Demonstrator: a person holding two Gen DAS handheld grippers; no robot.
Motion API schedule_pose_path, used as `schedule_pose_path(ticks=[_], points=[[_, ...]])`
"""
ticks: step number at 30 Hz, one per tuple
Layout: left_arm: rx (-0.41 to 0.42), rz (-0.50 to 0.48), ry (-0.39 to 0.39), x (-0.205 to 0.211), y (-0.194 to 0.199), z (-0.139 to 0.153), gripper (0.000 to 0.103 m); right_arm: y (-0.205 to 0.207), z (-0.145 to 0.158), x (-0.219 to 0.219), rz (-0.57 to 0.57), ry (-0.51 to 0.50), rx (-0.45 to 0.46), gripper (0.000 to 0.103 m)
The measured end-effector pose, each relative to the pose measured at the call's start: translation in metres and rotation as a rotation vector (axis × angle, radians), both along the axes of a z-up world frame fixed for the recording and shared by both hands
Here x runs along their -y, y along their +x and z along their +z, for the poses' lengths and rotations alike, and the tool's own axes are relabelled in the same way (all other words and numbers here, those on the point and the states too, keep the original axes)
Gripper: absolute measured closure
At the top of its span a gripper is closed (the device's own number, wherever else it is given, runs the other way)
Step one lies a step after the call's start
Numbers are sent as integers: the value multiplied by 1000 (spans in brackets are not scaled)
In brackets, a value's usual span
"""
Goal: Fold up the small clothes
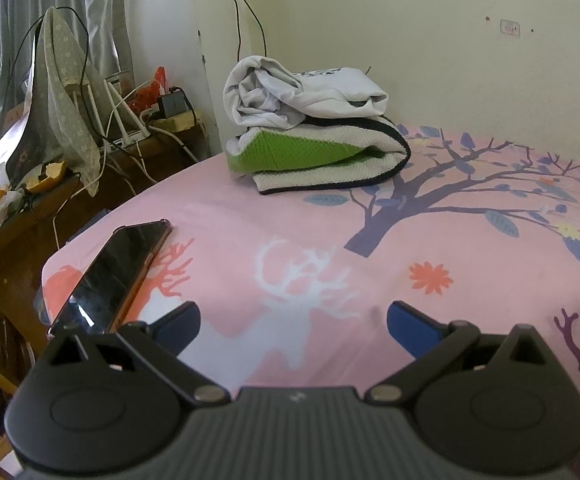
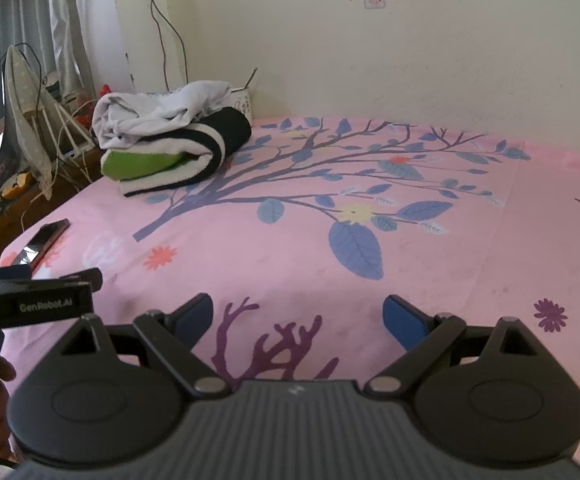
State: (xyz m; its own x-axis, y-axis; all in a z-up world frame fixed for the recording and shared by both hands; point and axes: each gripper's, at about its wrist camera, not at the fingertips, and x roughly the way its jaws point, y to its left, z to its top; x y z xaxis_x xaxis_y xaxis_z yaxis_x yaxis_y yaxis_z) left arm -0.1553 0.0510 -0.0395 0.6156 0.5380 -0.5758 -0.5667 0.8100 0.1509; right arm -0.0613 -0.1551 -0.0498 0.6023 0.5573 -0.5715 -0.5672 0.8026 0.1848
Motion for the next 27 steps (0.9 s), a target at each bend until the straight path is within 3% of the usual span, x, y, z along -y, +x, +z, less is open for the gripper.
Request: schedule_pose_path(ticks=[27], points=[[-26,4,10,0,0,-1,0,-2,0,-2,4,-15,11,14]])
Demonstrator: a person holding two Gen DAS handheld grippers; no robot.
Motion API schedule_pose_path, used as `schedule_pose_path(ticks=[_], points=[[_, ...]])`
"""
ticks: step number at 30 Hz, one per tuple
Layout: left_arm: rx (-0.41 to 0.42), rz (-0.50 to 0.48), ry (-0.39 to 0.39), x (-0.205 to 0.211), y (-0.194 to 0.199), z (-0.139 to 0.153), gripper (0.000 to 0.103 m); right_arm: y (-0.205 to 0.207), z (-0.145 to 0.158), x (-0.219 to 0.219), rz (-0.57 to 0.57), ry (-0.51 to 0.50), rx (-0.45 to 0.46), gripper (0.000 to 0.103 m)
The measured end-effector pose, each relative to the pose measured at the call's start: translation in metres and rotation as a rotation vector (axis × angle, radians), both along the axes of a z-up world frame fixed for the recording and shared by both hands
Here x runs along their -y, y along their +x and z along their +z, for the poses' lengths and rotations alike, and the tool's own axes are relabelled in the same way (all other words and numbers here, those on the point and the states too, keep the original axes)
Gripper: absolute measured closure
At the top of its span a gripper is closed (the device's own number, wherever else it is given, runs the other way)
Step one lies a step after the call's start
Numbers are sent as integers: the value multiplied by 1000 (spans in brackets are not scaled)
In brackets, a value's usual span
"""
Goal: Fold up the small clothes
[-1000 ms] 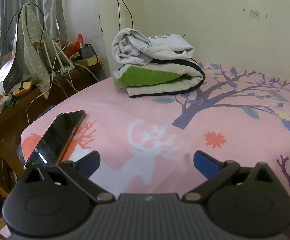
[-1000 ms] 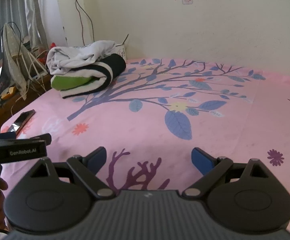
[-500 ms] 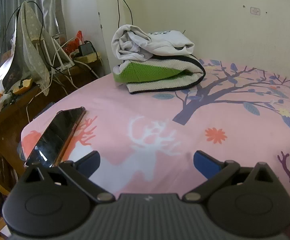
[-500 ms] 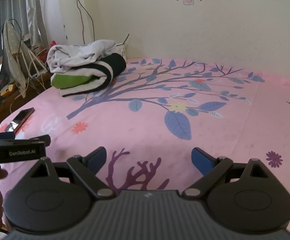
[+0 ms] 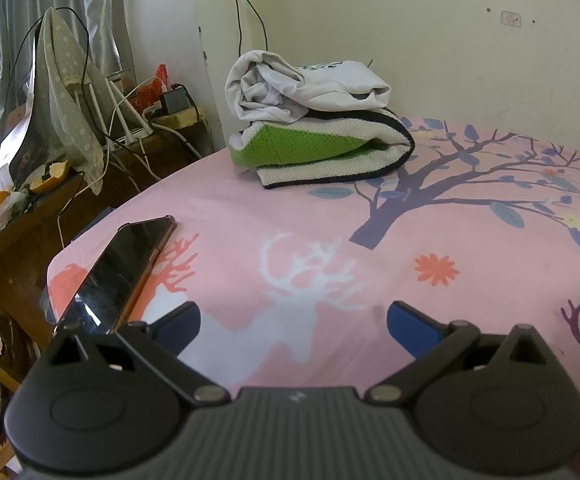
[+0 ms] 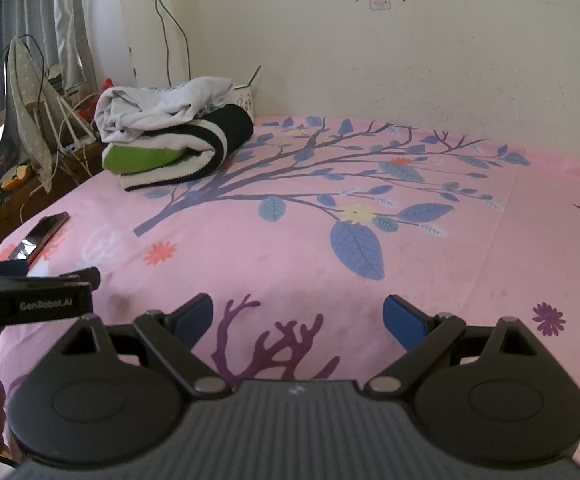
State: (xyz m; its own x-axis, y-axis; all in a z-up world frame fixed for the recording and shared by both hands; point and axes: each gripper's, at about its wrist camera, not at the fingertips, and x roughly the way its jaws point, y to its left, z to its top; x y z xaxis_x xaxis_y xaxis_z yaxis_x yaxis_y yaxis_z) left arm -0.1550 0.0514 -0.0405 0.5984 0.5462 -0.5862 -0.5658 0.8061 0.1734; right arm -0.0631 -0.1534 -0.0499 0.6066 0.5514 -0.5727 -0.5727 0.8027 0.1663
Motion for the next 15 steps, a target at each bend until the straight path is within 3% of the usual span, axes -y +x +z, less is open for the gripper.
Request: schedule_pose_path(ticks=[15], points=[[-8,3,38,6,-1,11,0,0,-2,-1,10,3,-8,14]])
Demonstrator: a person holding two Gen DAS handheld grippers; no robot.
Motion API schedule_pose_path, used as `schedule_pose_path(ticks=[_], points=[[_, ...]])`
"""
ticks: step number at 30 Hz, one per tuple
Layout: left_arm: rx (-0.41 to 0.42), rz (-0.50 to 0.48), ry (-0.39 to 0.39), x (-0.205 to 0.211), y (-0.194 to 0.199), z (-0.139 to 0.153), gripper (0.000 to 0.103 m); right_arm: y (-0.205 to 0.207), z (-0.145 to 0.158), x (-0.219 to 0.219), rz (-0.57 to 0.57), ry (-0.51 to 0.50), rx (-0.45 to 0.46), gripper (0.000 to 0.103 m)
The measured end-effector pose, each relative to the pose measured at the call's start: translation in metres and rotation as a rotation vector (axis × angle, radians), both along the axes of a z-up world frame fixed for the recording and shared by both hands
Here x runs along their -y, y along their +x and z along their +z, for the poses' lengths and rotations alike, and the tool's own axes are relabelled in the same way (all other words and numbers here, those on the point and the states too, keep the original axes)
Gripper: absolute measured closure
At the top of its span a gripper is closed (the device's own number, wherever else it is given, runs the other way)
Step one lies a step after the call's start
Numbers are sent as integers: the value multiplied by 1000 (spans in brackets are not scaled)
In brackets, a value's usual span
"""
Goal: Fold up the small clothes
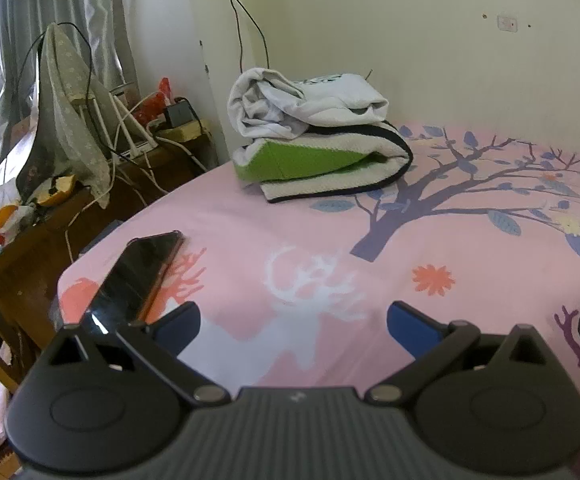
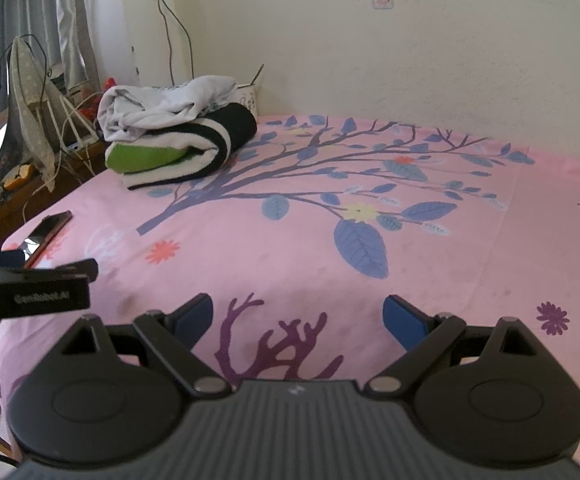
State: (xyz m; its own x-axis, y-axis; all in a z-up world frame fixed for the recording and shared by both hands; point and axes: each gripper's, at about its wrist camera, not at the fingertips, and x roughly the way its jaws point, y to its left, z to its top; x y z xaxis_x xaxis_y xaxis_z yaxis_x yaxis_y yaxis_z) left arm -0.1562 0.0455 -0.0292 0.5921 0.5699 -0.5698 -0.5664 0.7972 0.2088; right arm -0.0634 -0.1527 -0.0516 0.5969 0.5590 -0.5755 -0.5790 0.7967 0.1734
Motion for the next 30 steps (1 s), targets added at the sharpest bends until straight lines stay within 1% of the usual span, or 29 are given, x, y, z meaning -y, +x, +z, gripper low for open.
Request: schedule_pose_path(ticks=[2,6,12,23,30], points=[[-13,4,4,0,0,2,0,1,0,1,0,5,-4,14],[-2,8,18,0,-4,5,0,3,-1,3,0,10,-16,14],[8,22,14,-4,-5,9,0,3,0,3,0,10,-17,14],[-7,38,10,-7,-4,7,0,2,0,3,1,10,-16,14],[-13,25,11,-5,-3,7,0,3,0,3,0,10,-17,14]])
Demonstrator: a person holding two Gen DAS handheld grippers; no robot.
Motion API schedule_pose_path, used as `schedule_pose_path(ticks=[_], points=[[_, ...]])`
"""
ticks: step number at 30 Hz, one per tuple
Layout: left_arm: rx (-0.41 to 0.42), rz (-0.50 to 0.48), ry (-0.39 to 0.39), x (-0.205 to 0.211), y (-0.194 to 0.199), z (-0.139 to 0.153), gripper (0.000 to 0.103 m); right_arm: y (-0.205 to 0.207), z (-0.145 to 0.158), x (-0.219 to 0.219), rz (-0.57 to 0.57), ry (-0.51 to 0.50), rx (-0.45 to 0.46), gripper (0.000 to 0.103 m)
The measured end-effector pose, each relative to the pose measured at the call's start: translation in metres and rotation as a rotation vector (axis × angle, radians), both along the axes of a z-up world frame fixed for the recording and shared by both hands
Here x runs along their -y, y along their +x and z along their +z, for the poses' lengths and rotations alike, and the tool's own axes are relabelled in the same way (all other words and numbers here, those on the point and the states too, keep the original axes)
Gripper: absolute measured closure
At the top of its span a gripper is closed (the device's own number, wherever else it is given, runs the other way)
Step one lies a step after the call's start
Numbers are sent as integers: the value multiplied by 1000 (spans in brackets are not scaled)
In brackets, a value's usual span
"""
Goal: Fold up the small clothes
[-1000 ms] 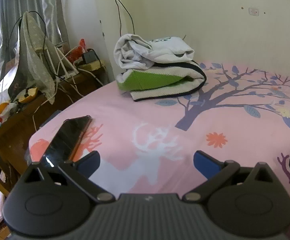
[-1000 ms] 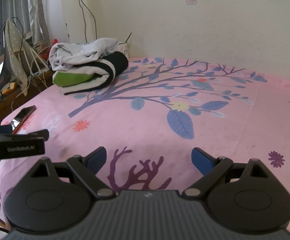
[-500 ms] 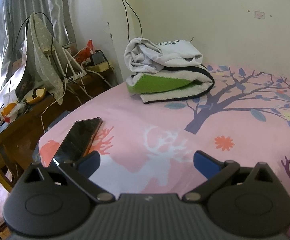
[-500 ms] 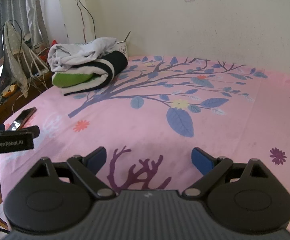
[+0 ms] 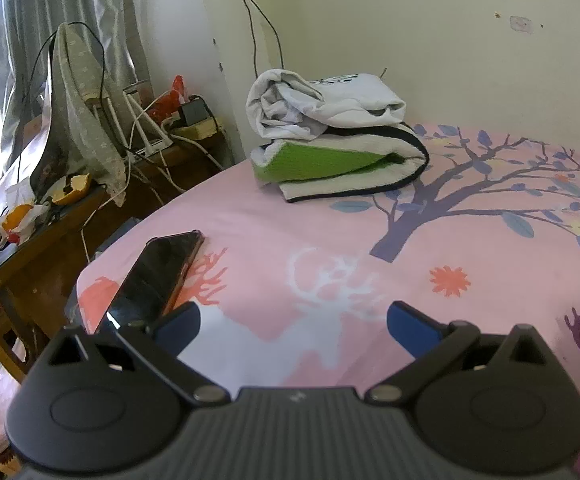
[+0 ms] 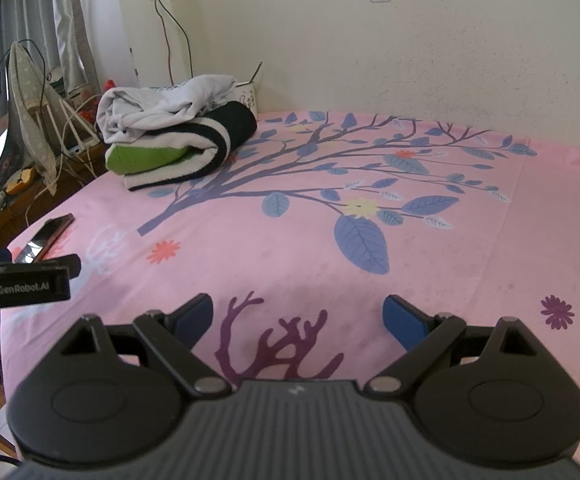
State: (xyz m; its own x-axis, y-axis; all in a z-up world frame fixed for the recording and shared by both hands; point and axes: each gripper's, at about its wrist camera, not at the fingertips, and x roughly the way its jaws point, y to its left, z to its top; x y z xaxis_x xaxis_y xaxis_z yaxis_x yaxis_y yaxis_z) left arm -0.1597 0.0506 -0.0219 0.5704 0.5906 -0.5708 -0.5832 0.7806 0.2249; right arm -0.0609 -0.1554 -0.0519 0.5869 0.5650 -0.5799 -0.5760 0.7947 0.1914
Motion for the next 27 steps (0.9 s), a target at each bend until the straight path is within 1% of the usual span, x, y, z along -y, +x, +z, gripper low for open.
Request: schedule_pose_path(ticks=[15,27], points=[[-1,-5,22,4,0,1,0,0,0,0,0,0,0,14],[-4,2,7,2,0,1,0,0,0,0,0,1,0,14]])
